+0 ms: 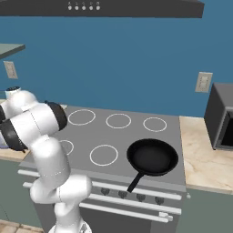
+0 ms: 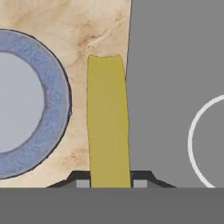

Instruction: Pick up the butter stick and place it in the pan. Then turn on the burner for the pan.

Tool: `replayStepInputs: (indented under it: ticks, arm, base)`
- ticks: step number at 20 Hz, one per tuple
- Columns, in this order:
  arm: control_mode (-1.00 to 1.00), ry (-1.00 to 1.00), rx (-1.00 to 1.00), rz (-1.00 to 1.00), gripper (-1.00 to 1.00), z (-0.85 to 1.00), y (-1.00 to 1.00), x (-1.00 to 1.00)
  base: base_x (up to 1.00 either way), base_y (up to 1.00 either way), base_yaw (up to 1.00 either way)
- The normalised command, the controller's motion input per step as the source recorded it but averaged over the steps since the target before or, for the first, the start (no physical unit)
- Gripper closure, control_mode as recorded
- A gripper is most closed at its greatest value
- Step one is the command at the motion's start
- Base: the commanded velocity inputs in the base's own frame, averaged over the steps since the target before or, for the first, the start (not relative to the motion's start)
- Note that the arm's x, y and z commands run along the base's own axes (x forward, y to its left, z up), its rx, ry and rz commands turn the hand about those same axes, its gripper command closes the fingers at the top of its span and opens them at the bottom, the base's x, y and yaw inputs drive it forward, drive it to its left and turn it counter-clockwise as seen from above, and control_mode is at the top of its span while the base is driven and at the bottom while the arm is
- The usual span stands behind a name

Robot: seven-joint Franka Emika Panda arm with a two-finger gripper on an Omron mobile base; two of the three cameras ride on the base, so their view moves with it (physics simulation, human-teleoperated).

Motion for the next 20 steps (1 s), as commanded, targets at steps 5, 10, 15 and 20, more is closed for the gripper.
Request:
replayStepInputs:
  ticks: [5, 10, 15, 20]
  arm:
    - [-1.0, -0.06, 0.12, 0.0, 1.0, 0.3, -1.0, 0.0]
    - [-1.0, -0.05, 0.11, 0.0, 1.0, 0.28, -1.0, -0.03]
    - [-1.0, 0.0, 0.11, 0.0, 1.0, 0.35, -1.0, -0.04]
    - [-1.0, 0.0, 0.09, 0.0, 1.0, 0.33, -1.0, 0.0]
  base:
    - [0.0, 0.0, 0.0]
    - [0.0, 0.0, 0.0]
    - [0.0, 0.0, 0.0]
    - [0.0, 0.0, 0.0]
